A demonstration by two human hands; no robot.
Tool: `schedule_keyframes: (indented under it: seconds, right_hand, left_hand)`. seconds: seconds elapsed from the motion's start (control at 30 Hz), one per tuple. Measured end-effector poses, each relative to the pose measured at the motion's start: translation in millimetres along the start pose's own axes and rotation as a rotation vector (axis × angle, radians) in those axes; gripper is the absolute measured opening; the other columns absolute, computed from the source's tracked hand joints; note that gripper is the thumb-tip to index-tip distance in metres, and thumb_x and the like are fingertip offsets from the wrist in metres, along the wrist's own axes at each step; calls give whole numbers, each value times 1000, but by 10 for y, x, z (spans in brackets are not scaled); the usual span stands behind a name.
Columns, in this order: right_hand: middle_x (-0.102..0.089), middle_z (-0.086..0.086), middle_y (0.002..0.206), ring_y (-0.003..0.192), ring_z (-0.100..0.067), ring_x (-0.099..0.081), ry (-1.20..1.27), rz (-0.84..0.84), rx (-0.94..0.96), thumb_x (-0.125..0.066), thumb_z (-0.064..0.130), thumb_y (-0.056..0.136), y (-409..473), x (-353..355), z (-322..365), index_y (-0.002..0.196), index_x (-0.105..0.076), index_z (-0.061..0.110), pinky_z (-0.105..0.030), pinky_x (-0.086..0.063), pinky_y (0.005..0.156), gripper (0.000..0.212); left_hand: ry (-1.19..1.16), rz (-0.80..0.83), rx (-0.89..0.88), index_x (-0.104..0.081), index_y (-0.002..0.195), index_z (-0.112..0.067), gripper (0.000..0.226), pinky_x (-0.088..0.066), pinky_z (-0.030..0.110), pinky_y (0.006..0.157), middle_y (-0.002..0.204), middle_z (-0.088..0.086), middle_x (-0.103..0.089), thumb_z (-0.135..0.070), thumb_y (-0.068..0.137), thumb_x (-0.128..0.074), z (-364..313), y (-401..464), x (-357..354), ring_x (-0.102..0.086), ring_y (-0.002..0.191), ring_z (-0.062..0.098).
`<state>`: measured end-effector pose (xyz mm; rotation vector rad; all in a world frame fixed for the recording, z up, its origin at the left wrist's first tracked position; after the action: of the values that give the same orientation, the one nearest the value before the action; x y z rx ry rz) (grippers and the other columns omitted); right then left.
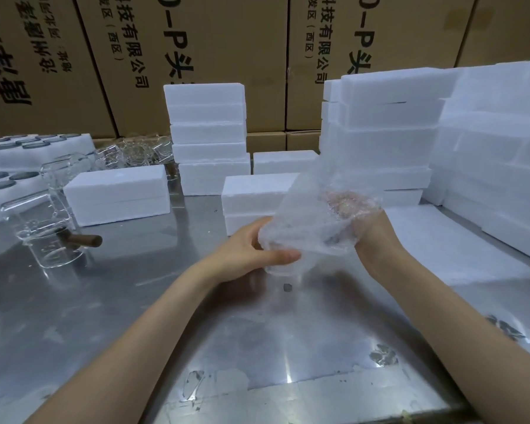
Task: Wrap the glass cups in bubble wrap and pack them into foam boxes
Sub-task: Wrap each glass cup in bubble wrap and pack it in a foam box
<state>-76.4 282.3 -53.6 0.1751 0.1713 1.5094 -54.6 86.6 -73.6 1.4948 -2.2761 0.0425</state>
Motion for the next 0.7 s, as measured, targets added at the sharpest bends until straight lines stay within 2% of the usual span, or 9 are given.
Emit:
schedule_keyframes:
  seconds: [0.07,0.13,0.2,0.27,0.37,0.47,0.53,0.6,0.7]
  right_hand:
    - [-62,13,50,51,-6,-61,29,23,10,-57,6,88,-25,-8,-9,56,-69,22,-19,-49,51,38]
    - [-65,7,59,57,-10,-62,59,84,43,-56,0,85,-36,0,-9,69,-69,19,-21,-50,56,28]
    - [-62,2,60,56,-11,-57,28,197,90,-53,1,77,-46,-25,8,63,-69,15,-21,-47,56,26]
    - [-57,-7,67,59,-14,-51,-4,296,86,-55,9,71,-67,-57,35,69,-67,7,-21,-43,56,12]
    - [-70,-5,93,81,-17,-63,-110,460,93,-59,3,76,-94,-88,26,101,-71,11,-17,-49,69,28]
    - [-70,6,113,107,-7,-62,-193,525,59,-70,18,74,-145,-108,26,119,-64,21,-20,-49,85,45]
    - [-69,9,113,107,-2,-61,-324,489,95,-74,20,79,-167,-143,25,117,-66,24,-18,-46,89,39]
    - [-71,8,107,98,3,-62,-407,403,156,-71,17,83,-172,-177,31,108,-71,21,-9,-44,82,24]
    - [-72,4,104,99,-5,-63,-446,331,175,-65,15,88,-172,-194,24,99,-74,17,-7,-45,80,14]
  left_hand:
    - [78,-2,-14,-57,125,-31,60,-48,17,92,119,-15,-66,-33,69,-77,-2,0,-7,-61,110,0]
    - [102,-7,-34,-57,124,-34,61,-48,13,87,117,-19,-66,-33,67,-78,7,-1,-6,-61,108,-3]
    - [107,-12,-45,-58,118,-38,56,-46,11,82,110,-23,-67,-35,66,-79,12,-5,-5,-62,105,-4]
    - [104,-18,-35,-58,114,-40,55,-46,11,82,108,-23,-68,-45,64,-79,6,-11,1,-63,104,-3]
    - [96,-25,-32,-57,110,-52,51,-48,20,92,119,-15,-64,-54,63,-75,0,-24,-12,-60,112,2]
    - [156,-92,22,-46,85,-75,43,-47,23,95,124,-6,-49,-56,62,-75,-28,-31,-15,-52,113,-2]
    - [140,-73,-9,-51,99,-65,44,-47,18,92,123,-10,-57,-46,69,-77,-50,-24,-38,-56,112,-2]
    - [108,4,-28,-59,117,-43,47,-48,15,89,119,-16,-66,-37,74,-77,-69,-15,-82,-60,111,-1]
    - [58,-35,23,-60,124,-25,58,-48,32,100,119,-9,-68,-35,70,-78,-86,-19,-32,-62,112,9]
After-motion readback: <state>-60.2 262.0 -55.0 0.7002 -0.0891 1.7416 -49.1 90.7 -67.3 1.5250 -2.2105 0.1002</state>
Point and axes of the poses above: each hand's wrist, its own y-axis towards the middle knuckle, its own x-axis out of the back of the hand, z = x × y, the point moved 3 cm from there along y, towards the middle knuckle
